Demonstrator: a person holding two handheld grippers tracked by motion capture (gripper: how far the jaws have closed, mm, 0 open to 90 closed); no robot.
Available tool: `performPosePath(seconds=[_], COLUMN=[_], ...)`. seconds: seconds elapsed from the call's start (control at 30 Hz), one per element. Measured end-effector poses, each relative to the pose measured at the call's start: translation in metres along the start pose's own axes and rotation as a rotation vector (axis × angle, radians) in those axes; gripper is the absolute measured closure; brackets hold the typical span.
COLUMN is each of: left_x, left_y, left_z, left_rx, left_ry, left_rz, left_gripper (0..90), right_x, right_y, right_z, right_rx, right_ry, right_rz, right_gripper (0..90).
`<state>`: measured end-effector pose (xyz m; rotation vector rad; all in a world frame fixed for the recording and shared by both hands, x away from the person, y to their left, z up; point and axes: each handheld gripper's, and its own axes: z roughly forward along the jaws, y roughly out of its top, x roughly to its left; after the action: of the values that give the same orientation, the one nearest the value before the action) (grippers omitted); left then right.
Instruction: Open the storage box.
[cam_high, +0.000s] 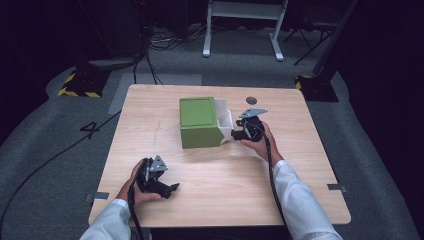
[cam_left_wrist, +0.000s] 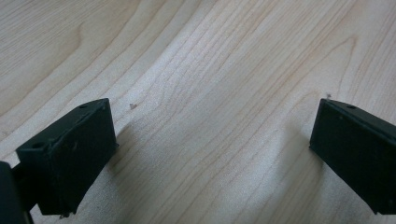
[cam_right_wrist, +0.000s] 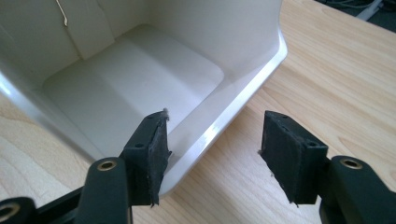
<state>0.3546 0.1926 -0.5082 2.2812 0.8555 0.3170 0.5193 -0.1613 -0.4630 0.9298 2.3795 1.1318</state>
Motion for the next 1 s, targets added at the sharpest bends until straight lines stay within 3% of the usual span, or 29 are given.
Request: performPosePath(seconds=[0.5, 1.0], left_x=[0.000, 0.000], left_y=[0.000, 0.000], left_z=[0.000, 0.000], left_rx=[0.000, 0.000], left_ry=[0.000, 0.000], left_rz=[0.000, 0.001], left_gripper=[0.5, 0.5], right_x=[-0.020, -0.025], right_y=[-0.017, -0.020], right_z=[-0.013, -0.014], right_rx=[0.015, 0.018], right_ry=[-0.020, -0.025], right_rz=[0.025, 0.030], right_gripper=[43.1, 47.2])
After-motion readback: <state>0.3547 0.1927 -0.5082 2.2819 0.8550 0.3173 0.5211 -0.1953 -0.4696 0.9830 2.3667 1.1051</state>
